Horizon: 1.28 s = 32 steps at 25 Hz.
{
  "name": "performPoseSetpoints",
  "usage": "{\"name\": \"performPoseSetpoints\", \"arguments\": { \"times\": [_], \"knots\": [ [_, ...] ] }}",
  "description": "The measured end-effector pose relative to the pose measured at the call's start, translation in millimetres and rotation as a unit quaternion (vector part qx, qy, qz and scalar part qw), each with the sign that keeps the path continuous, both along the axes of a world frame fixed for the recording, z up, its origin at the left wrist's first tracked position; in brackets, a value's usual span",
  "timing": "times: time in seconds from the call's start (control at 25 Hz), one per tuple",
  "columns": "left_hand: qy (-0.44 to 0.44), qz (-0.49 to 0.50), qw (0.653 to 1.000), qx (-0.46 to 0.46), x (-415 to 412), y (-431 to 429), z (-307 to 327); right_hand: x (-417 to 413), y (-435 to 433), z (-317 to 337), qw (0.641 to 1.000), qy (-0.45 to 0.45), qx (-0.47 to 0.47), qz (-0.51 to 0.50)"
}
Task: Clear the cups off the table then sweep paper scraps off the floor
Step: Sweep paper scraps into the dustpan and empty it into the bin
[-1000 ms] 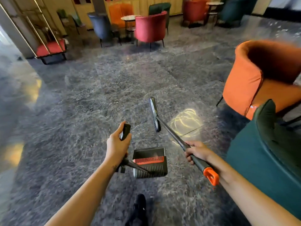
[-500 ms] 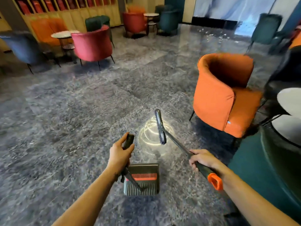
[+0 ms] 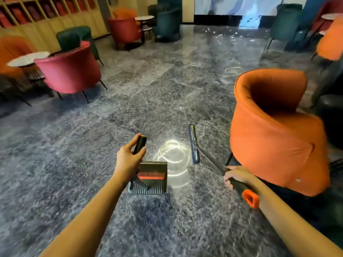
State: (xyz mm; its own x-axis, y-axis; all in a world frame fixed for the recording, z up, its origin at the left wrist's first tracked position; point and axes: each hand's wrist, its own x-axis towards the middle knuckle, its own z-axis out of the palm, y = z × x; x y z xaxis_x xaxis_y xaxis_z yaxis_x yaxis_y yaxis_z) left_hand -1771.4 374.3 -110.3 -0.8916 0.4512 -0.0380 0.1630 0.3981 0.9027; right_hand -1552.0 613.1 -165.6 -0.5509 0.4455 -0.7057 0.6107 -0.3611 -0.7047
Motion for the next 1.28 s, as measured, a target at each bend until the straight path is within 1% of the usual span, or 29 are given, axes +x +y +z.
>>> {"name": "performPoseSetpoints", "arguments": {
  "times": [0.2, 0.32, 0.4, 0.56, 0.72, 0.88, 1.08, 1.28],
  "knots": [
    [0.012, -0.027, 0.999, 0.020, -199.5, 120.9, -4.2, -164.1, 103.0, -5.8, 0.997, 0.014, -0.038, -0.064],
    [0.015, -0.053, 0.998, 0.029, -320.2, 201.6, -5.6, -267.0, 171.1, -6.3, 0.993, 0.030, -0.033, -0.108],
    [0.019, -0.069, 0.997, 0.035, -380.2, 251.0, -1.0, -321.4, 209.8, 4.5, 0.991, 0.040, -0.030, -0.125],
    [0.000, -0.099, 0.994, 0.054, -500.4, 388.9, 8.6, -435.7, 318.3, 26.8, 0.985, 0.042, -0.023, -0.164],
    [-0.002, -0.128, 0.990, 0.065, -597.0, 536.2, -9.3, -534.5, 442.0, 13.7, 0.977, 0.051, -0.007, -0.207],
    [-0.021, -0.138, 0.987, 0.079, -696.3, 706.6, -20.7, -628.6, 601.5, 0.5, 0.971, 0.052, 0.004, -0.232],
    [-0.017, -0.181, 0.980, 0.076, -796.6, 890.6, 2.1, -734.8, 782.7, 24.7, 0.971, 0.030, -0.009, -0.237],
    [0.010, -0.220, 0.973, 0.066, -912.1, 1108.5, -5.8, -849.6, 979.8, 12.6, 0.967, -0.022, 0.024, -0.254]
  ]
}}
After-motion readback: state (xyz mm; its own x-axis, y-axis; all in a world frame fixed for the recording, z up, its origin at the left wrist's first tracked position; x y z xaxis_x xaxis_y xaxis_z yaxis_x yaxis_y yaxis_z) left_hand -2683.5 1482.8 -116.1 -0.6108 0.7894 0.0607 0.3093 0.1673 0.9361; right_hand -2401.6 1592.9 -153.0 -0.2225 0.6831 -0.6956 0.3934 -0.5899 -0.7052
